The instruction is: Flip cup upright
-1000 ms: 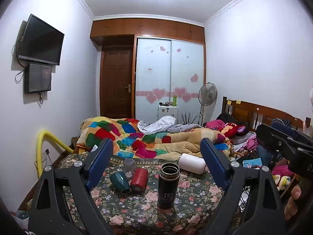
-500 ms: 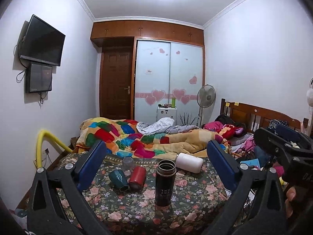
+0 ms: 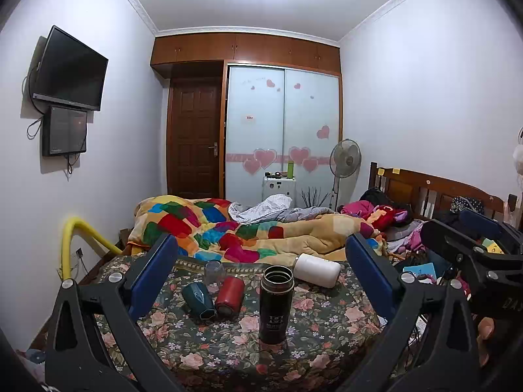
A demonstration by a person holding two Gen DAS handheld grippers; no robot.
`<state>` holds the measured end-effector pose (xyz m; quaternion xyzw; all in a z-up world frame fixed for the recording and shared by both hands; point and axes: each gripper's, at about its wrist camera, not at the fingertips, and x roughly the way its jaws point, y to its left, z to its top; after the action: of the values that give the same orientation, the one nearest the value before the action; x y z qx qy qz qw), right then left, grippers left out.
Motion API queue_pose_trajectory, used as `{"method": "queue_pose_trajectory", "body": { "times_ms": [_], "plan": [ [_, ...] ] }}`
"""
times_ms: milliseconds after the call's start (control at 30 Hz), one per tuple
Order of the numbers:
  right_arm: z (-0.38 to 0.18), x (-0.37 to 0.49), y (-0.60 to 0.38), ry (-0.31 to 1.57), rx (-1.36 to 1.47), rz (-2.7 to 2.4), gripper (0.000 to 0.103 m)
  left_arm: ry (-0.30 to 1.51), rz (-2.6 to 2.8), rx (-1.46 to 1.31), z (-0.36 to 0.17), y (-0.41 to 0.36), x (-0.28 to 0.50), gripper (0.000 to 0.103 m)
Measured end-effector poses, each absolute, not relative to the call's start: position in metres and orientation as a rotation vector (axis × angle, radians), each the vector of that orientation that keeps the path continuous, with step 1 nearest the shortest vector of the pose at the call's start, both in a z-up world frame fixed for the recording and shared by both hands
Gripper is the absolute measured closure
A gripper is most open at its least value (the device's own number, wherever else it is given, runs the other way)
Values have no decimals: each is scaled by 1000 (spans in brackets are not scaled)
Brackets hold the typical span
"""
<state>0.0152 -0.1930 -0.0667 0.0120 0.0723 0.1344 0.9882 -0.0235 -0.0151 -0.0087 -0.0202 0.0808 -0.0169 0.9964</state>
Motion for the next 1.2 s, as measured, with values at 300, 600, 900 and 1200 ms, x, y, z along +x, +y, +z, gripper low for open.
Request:
{"method": "queue_pose_trajectory", "body": {
  "times_ms": [300, 600, 900, 1200],
  "plan": [
    [-69, 15, -193, 153, 23, 273, 0, 169, -39, -35, -11, -15, -24, 0],
    [-69, 14, -194, 153, 24, 274, 0, 171, -39, -34, -11, -16, -23, 0],
    [-68, 14, -194, 153, 24, 274, 0, 171, -40, -32, -11, -17, -22, 0],
    [-67, 14, -194, 156, 24, 272, 0, 173, -42, -34, -12, -17, -20, 0]
  ]
}}
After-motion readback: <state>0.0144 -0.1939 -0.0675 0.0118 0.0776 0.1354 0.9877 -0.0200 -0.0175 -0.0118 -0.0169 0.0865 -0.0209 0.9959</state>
